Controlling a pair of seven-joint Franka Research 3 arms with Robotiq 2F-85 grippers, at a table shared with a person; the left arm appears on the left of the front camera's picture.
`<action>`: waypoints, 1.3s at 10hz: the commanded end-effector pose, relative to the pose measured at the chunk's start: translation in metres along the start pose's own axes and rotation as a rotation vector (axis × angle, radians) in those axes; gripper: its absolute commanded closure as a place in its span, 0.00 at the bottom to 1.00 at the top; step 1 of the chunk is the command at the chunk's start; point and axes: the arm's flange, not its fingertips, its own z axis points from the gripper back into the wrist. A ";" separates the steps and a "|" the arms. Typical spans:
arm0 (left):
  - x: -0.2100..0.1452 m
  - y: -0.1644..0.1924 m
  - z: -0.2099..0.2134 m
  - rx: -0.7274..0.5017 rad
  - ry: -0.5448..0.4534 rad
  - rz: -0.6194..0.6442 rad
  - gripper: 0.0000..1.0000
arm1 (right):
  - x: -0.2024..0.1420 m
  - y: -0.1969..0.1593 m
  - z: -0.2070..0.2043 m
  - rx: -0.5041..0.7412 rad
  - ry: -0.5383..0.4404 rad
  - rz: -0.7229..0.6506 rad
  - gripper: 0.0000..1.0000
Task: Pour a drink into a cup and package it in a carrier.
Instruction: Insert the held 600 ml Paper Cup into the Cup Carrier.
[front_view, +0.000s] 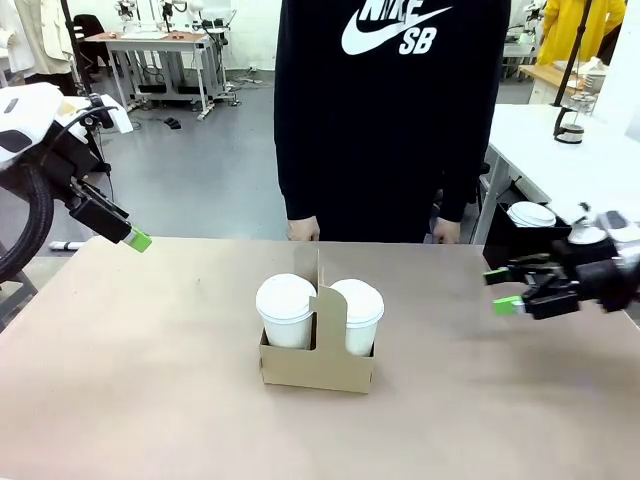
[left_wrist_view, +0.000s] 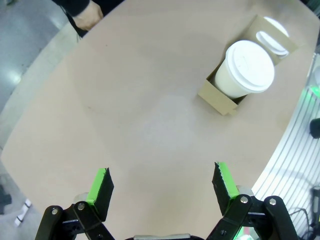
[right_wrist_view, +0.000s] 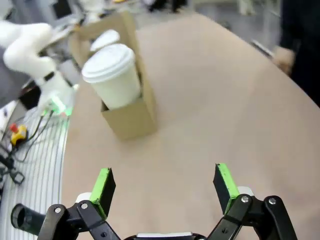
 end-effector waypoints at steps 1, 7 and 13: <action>0.000 -0.001 0.000 -0.006 -0.004 0.010 0.00 | 0.007 0.033 0.040 -0.155 0.072 -0.185 0.00; 0.000 -0.001 0.000 -0.006 -0.004 0.010 0.00 | 0.000 0.050 0.061 -0.327 0.117 -0.209 0.00; 0.000 -0.001 0.000 -0.006 -0.004 0.010 0.00 | 0.019 0.001 0.082 -0.314 0.128 -0.233 0.00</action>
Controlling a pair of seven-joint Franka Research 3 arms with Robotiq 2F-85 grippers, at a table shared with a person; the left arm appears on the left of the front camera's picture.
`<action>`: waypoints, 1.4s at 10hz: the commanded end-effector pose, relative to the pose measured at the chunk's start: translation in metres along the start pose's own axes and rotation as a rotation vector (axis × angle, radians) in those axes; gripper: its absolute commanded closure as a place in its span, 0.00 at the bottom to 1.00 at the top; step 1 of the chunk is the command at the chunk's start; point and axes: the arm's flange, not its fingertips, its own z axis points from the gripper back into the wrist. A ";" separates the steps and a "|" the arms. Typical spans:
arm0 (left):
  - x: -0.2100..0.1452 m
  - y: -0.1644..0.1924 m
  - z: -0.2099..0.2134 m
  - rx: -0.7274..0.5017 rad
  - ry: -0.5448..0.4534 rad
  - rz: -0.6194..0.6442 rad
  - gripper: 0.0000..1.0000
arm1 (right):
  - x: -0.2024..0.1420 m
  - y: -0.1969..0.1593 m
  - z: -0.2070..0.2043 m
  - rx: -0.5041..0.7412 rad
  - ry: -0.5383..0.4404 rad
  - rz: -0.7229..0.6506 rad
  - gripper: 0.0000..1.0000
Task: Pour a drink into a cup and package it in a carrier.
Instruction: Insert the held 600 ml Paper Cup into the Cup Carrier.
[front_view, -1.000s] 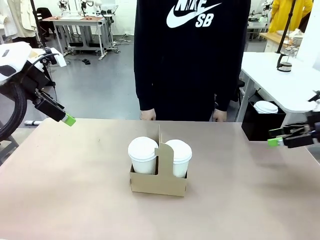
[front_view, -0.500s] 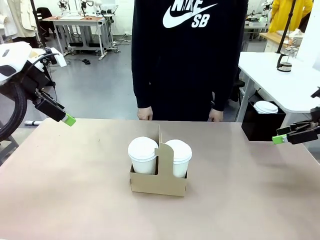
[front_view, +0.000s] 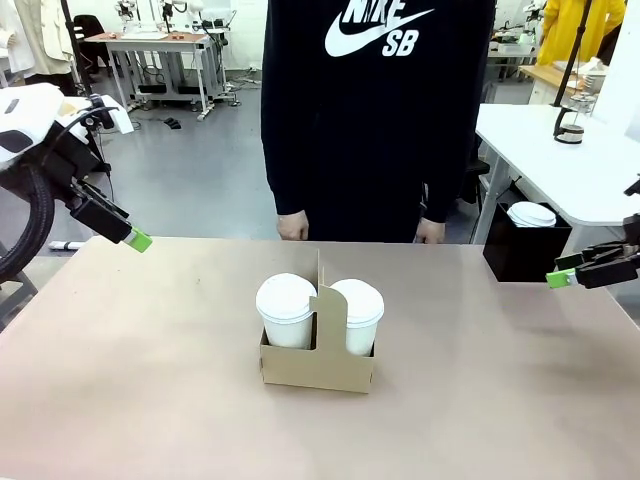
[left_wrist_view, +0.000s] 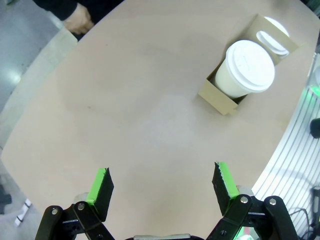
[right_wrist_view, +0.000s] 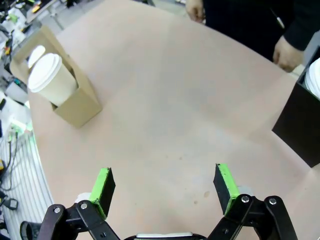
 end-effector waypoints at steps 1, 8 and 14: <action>0.000 -0.001 0.000 -0.007 -0.006 0.010 0.00 | 0.000 0.000 0.000 -0.001 0.003 -0.001 0.00; 0.000 -0.001 0.000 -0.007 -0.006 0.010 0.00 | 0.000 0.000 0.000 -0.001 0.003 -0.001 0.00; 0.000 -0.001 0.000 -0.007 -0.006 0.010 0.00 | 0.000 0.000 0.000 -0.001 0.003 -0.001 0.00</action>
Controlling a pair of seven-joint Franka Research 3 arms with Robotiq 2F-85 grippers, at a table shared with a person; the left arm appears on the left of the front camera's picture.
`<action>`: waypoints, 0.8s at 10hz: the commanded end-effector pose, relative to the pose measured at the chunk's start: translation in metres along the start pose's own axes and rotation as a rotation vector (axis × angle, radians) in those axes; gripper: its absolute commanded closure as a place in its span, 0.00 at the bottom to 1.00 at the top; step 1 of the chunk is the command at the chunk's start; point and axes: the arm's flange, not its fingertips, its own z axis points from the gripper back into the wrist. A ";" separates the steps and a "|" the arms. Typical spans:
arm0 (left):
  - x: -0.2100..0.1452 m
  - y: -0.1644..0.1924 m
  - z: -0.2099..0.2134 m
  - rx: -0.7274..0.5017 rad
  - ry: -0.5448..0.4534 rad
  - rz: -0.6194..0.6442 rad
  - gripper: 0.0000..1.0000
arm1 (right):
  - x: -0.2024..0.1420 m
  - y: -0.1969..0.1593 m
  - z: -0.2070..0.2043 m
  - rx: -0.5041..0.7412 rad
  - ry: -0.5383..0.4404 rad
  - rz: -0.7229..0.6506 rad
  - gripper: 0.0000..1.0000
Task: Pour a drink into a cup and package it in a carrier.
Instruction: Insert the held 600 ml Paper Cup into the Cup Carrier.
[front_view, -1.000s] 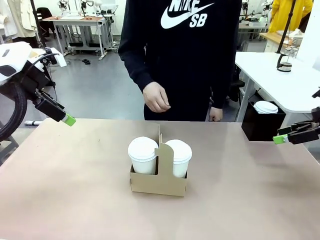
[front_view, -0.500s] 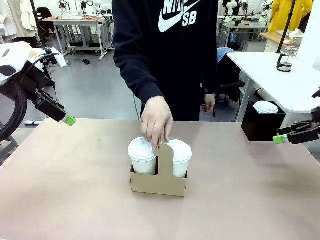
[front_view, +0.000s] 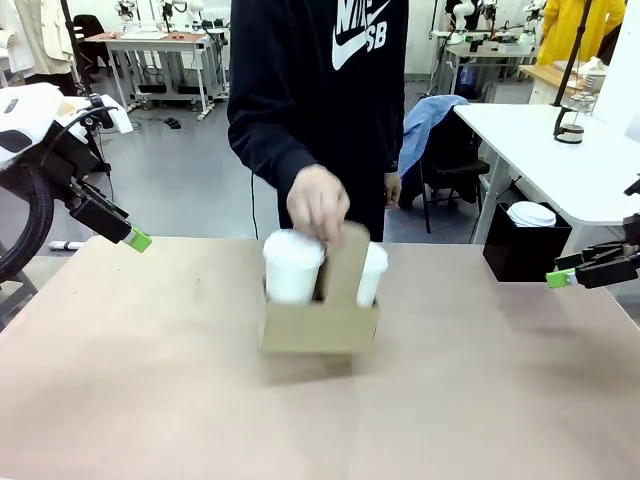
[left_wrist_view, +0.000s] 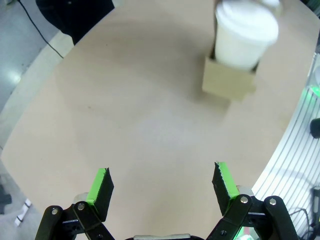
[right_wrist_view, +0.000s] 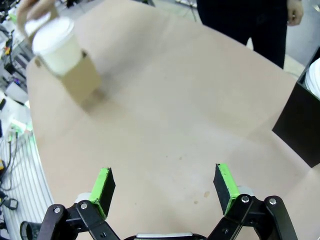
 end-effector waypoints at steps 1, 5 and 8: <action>0.000 -0.001 0.000 -0.007 -0.006 0.010 0.00 | 0.000 0.000 0.001 -0.001 0.003 -0.001 0.00; 0.000 -0.001 0.000 -0.007 -0.006 0.010 0.00 | 0.000 0.000 0.001 -0.001 0.003 -0.001 0.00; 0.000 -0.001 0.000 -0.007 -0.006 0.010 0.00 | 0.000 0.000 0.001 -0.001 0.003 -0.001 0.00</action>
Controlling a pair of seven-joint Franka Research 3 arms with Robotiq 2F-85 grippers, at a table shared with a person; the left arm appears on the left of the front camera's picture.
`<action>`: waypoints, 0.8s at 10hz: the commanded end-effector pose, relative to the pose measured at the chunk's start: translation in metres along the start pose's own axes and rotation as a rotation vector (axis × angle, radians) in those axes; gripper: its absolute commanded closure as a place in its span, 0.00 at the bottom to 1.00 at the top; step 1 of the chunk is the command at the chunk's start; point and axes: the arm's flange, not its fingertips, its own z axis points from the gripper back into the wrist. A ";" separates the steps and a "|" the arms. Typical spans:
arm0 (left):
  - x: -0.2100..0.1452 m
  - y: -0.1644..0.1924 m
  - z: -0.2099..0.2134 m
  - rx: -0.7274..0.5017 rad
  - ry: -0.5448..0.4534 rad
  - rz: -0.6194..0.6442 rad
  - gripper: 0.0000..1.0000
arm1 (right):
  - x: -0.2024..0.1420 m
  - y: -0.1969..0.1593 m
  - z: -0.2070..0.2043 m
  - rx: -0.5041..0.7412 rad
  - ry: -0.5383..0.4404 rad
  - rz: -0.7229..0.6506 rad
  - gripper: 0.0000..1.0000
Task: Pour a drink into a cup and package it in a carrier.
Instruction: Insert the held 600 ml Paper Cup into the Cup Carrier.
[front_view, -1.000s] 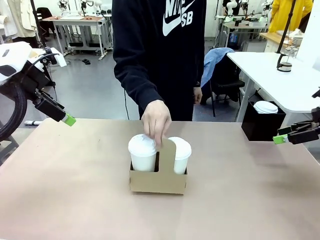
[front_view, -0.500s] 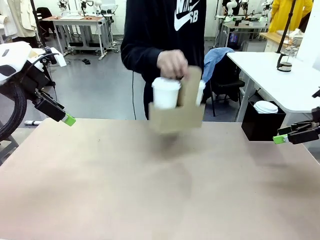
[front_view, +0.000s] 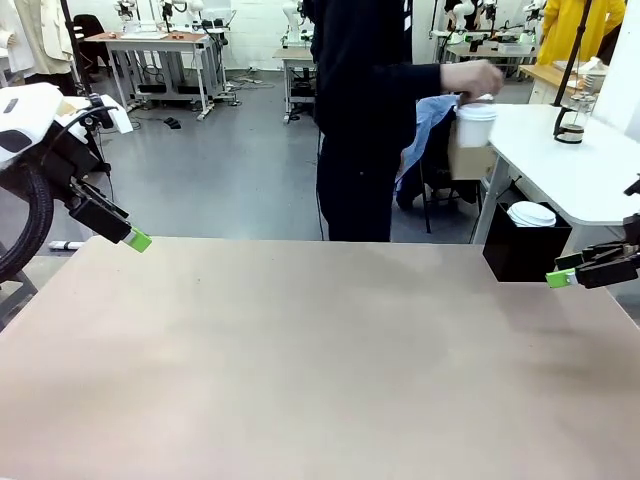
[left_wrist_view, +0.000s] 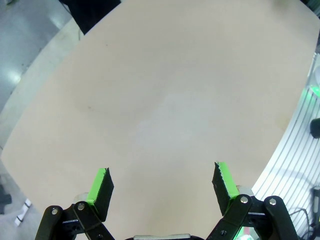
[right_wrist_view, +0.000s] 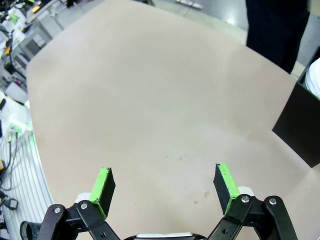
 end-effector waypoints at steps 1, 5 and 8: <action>0.000 -0.001 0.000 -0.007 -0.006 0.010 0.00 | 0.000 0.000 0.001 -0.001 0.003 -0.001 0.00; 0.000 -0.001 0.000 -0.007 -0.006 0.010 0.00 | 0.000 0.000 0.001 -0.001 0.003 -0.001 0.00; 0.000 -0.001 0.000 -0.007 -0.006 0.010 0.00 | 0.000 0.000 0.001 -0.001 0.003 -0.001 0.00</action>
